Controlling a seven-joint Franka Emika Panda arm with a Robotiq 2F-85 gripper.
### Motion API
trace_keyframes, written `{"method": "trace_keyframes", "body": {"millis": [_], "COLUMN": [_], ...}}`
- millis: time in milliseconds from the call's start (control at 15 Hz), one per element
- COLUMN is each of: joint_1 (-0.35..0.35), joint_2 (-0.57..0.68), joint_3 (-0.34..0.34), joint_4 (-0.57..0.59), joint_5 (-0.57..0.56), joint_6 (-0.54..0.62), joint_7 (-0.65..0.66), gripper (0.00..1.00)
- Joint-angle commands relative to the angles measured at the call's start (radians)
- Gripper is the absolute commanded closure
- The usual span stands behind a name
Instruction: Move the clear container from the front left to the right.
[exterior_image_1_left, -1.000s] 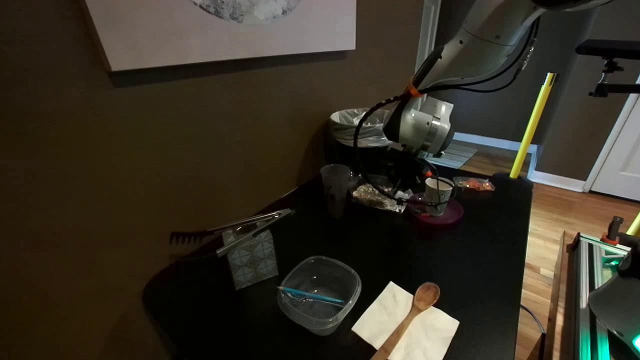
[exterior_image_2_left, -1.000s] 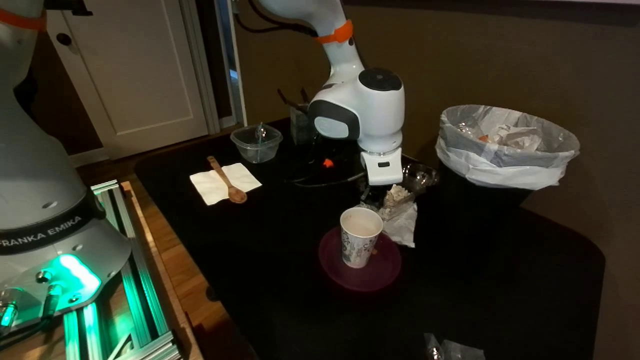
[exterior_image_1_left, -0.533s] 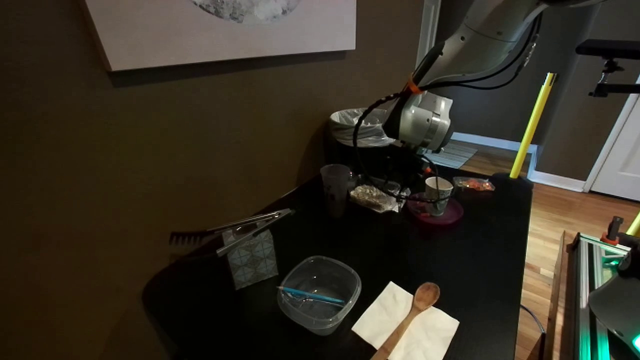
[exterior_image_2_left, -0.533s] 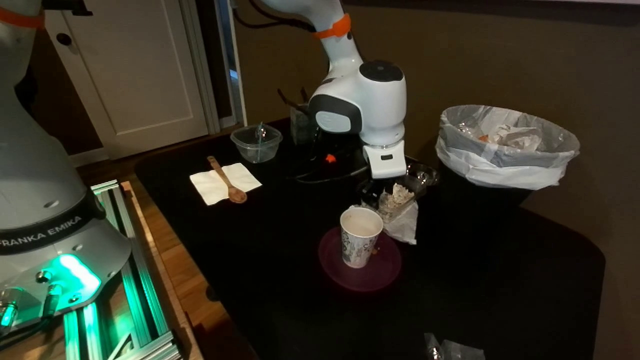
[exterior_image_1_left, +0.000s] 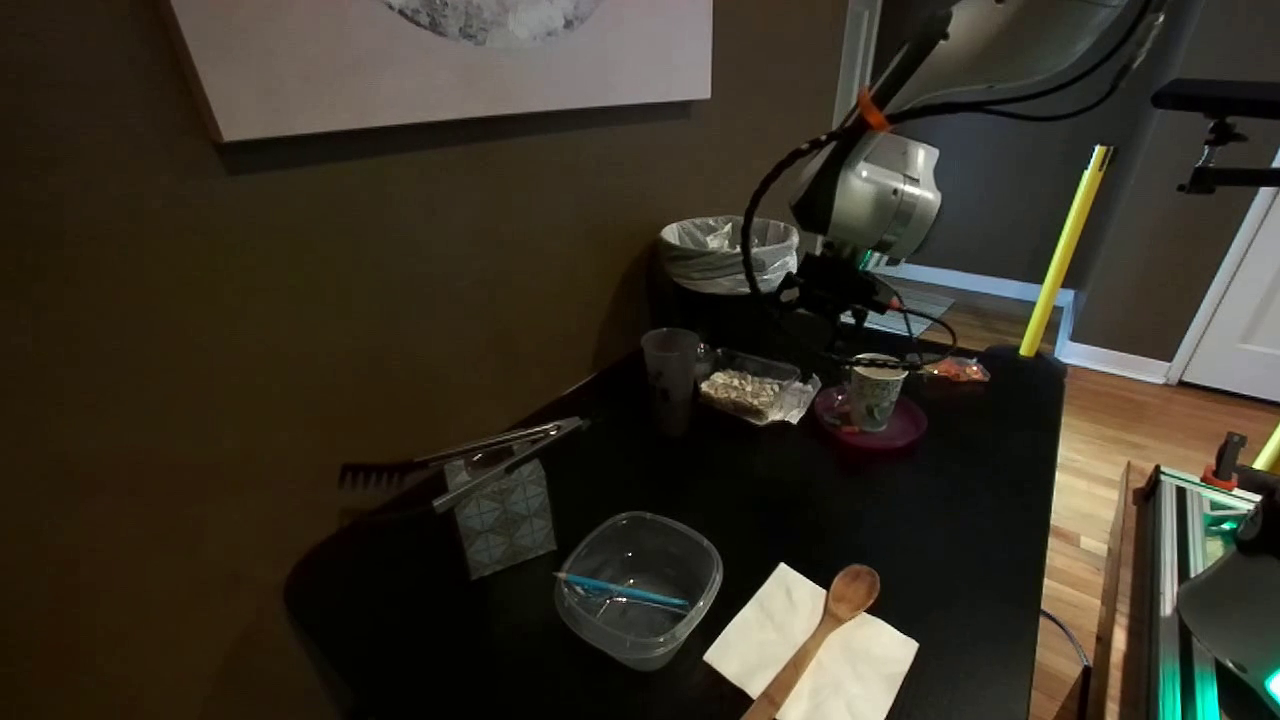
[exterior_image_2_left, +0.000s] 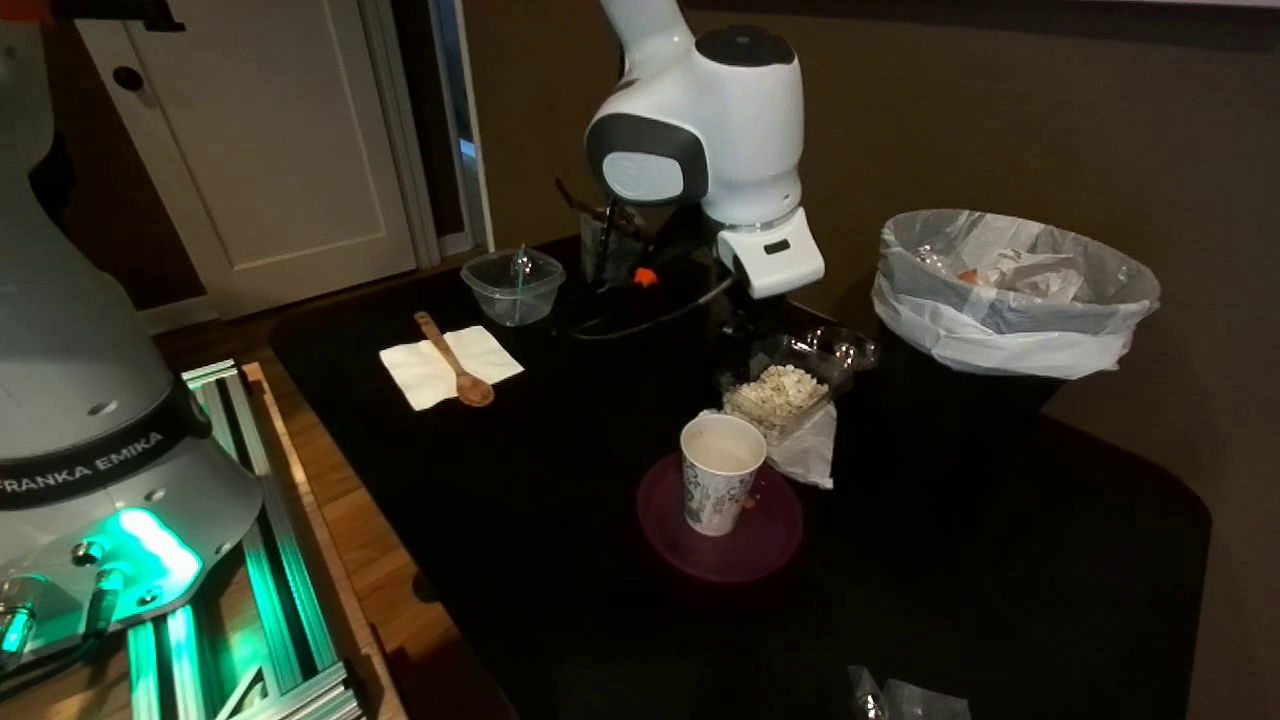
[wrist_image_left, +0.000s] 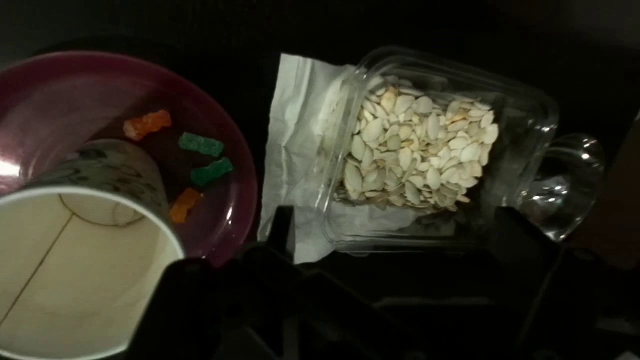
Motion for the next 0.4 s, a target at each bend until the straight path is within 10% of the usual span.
{"method": "trace_keyframes", "body": {"millis": [0,333], "joint_1": [-0.091,-0.102], "joint_2": [-0.249,-0.32], "joint_3": [0.068,0.037], "joint_4": [-0.155,-0.166], "joint_5": [0.101,0.115], "joint_6": [-0.116,-0.229], "joint_7": [-0.258,-0.378], "gripper": [0.0,0.0]}}
